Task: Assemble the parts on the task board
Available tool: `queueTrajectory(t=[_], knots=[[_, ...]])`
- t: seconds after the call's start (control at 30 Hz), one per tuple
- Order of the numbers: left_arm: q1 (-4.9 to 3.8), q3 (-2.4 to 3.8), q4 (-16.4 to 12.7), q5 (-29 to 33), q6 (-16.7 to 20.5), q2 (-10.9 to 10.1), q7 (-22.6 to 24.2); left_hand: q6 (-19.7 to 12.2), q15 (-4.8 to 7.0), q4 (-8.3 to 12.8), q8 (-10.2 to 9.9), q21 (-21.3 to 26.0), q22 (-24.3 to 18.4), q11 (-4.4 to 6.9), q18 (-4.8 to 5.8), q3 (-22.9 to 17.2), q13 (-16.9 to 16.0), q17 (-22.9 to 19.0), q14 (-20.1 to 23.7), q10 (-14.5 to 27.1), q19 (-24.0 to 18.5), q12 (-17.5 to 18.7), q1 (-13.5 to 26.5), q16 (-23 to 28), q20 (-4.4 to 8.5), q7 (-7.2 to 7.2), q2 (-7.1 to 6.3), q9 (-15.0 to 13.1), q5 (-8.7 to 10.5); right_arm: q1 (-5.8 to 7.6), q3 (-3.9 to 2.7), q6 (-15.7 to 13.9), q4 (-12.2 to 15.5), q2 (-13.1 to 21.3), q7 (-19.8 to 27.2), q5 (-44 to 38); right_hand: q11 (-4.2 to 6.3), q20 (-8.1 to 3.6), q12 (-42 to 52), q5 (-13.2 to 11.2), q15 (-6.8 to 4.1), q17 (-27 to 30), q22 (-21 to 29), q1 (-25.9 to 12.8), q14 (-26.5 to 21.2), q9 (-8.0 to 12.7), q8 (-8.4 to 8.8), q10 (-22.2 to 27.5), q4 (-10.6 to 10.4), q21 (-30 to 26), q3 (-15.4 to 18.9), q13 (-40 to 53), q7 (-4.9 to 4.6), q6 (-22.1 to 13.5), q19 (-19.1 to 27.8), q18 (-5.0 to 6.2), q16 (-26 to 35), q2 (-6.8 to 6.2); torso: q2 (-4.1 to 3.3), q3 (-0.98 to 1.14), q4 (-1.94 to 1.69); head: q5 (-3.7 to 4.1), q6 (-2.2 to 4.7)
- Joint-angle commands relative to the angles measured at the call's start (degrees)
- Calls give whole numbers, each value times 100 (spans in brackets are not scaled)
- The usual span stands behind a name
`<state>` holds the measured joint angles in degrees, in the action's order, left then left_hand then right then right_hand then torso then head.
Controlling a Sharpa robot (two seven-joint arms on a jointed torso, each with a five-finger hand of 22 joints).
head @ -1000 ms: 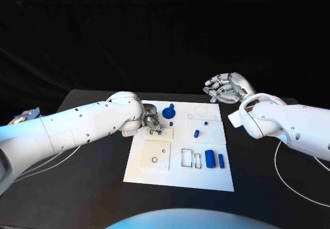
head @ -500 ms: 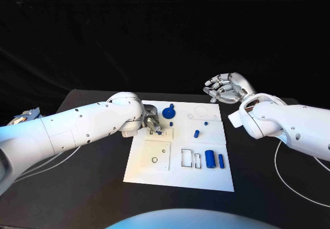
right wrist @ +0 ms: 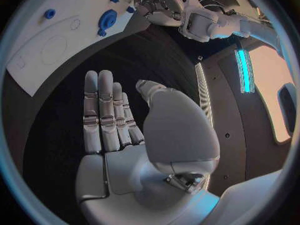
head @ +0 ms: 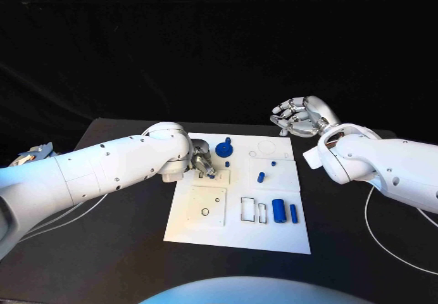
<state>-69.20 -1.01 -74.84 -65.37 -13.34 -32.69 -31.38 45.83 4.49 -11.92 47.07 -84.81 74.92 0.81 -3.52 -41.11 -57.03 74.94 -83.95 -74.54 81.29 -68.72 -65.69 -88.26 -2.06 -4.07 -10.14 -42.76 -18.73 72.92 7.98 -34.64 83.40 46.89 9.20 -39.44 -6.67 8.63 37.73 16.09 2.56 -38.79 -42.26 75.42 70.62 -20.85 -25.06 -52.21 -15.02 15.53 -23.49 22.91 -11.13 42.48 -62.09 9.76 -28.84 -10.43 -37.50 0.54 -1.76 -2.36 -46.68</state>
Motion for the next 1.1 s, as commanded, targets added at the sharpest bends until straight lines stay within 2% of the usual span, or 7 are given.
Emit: queueTrajectory(t=[0.03, 0.5, 0.8, 1.1], knots=[[6, -1, -15, 40, -119, 9, 3, 88, -22, 1001, 16, -23, 159, 17, 50, -1021, 6, 1179, -517, -32, 25, -21, -65, 4, -6, 65, 14, -9, -40, -1, -1, 62, 8, 4, 30, -11, -23, 22, -19, 39, 19, -5, 5, -31, 2, 7, -21, 22, 12, -30, 36, -5, -27, -52, -6, 61, 29, -6, -3, 3, -2, 5, -3], [7, -5, 42, 91, -179, 26, -65, 103, -22, 976, 18, -19, 147, 15, 47, -1046, 22, 1171, -515, -30, 18, -14, -32, 8, -5, 65, -5, -9, -45, -1, -1, 60, 13, 14, 30, -11, -23, 22, -19, 39, 19, -5, 5, -31, 2, 7, -21, 22, 12, -30, 36, -5, -27, -52, -6, 61, 29, -6, 2, 3, 4, 5, -40], [8, -8, 86, 165, -187, 51, -98, 164, -13, 872, 50, -19, 153, 32, 48, -1039, -15, 1177, -517, -72, 21, -51, 91, 4, -2, 93, -37, -27, -30, -1, -1, 57, 17, 21, 30, -11, -22, 22, -18, 41, 19, -9, 14, -35, 7, 6, -28, 21, 13, -37, 38, -13, -26, -50, -11, 62, 40, -6, 7, 5, 6, 14, -51], [8, -12, 111, 217, -167, 77, -97, 196, 19, 699, 74, -19, 169, 72, 51, -855, -31, 1187, -520, -119, 32, -81, 259, -3, 19, 149, -100, -52, 2, -1, -1, 52, 23, 30, 32, -11, -22, 22, -18, 41, 19, -9, 14, -35, 7, 6, -28, 21, 13, -37, 38, -13, -26, -50, -11, 62, 40, -6, 6, 6, 5, 19, -55]])
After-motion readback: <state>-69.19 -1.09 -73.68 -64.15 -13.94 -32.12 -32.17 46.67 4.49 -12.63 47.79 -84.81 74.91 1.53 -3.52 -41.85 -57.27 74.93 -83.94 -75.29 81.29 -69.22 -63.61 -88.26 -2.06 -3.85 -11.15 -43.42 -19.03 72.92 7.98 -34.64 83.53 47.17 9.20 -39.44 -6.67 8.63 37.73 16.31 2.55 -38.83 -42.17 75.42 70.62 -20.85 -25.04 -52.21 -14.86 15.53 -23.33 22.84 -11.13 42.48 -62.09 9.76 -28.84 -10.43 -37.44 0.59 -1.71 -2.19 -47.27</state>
